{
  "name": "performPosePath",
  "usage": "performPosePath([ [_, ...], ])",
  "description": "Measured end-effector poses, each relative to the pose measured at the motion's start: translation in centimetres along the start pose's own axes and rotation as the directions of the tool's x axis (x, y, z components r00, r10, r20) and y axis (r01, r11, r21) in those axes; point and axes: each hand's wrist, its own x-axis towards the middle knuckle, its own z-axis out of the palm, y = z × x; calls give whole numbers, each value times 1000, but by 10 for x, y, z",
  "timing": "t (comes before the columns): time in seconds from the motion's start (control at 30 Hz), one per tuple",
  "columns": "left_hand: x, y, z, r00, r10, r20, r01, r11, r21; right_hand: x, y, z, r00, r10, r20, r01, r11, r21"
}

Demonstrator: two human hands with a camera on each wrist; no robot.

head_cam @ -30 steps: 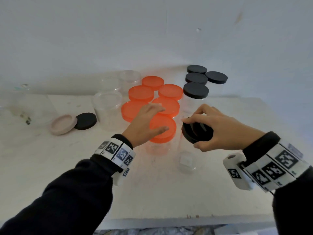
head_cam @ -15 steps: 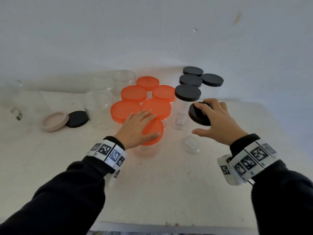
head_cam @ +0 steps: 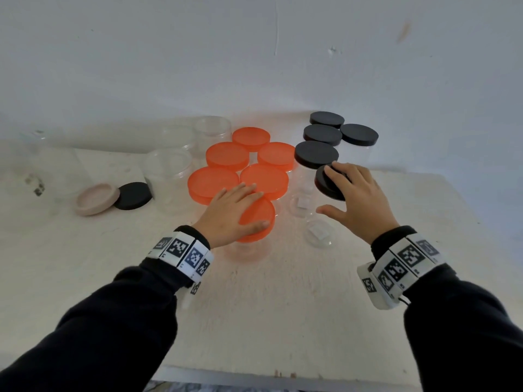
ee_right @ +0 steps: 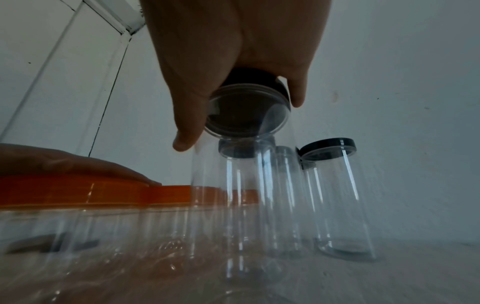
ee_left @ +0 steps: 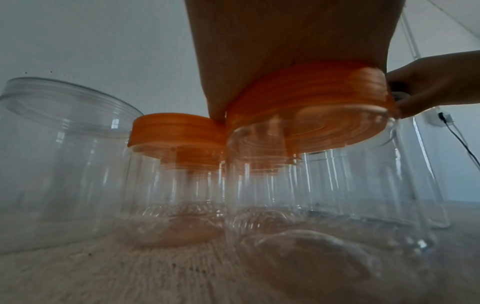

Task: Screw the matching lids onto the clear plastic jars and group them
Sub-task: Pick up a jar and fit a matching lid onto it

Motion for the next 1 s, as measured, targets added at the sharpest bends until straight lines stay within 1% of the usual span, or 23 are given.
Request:
performPosePath([
  [0.1, -1, 0, -1, 1000, 3, -1, -3, 1000, -11, 1, -4, -2, 1000, 16, 24, -15, 998, -64],
  [0.17, 0, -1, -3, 1000, 20, 10, -20, 999, -44, 2, -7, -7, 997, 40, 72, -33, 994, -103],
  [0.27, -3, -5, -10, 998, 59, -11, -60, 982, -181, 8, -12, -18, 985, 96, 142, -79, 990, -119],
  [0.37, -15, -14, -18, 995, 52, -80, -72, 957, -281, 17, -27, -28, 985, 104, 141, -92, 992, -85],
  [0.47, -35, -30, -28, 984, 33, -177, -91, 939, -331, 31, -57, -33, 992, 14, 125, -6, 998, -59],
  [0.6, -72, -65, -46, 970, -50, -238, -32, 944, -329, 54, -118, -33, 985, -134, 105, 129, 990, 58],
  [0.7, -104, -104, -66, 956, -142, -258, 55, 947, -317, 72, -173, -27, 971, -209, 116, 194, 972, 134],
  [0.8, -132, -150, -81, 925, -242, -292, 150, 940, -306, 91, -226, -15, 943, -296, 151, 273, 949, 155],
  [0.87, -148, -178, -90, 917, -307, -254, 236, 932, -274, 102, -256, -3, 924, -326, 202, 298, 941, 159],
  [0.93, -159, -200, -98, 924, -357, -141, 319, 918, -234, 115, -278, 10, 910, -331, 250, 292, 939, 182],
  [1.0, -165, -217, -102, 935, -353, -32, 343, 924, -166, 128, -293, 27, 905, -321, 278, 270, 940, 209],
])
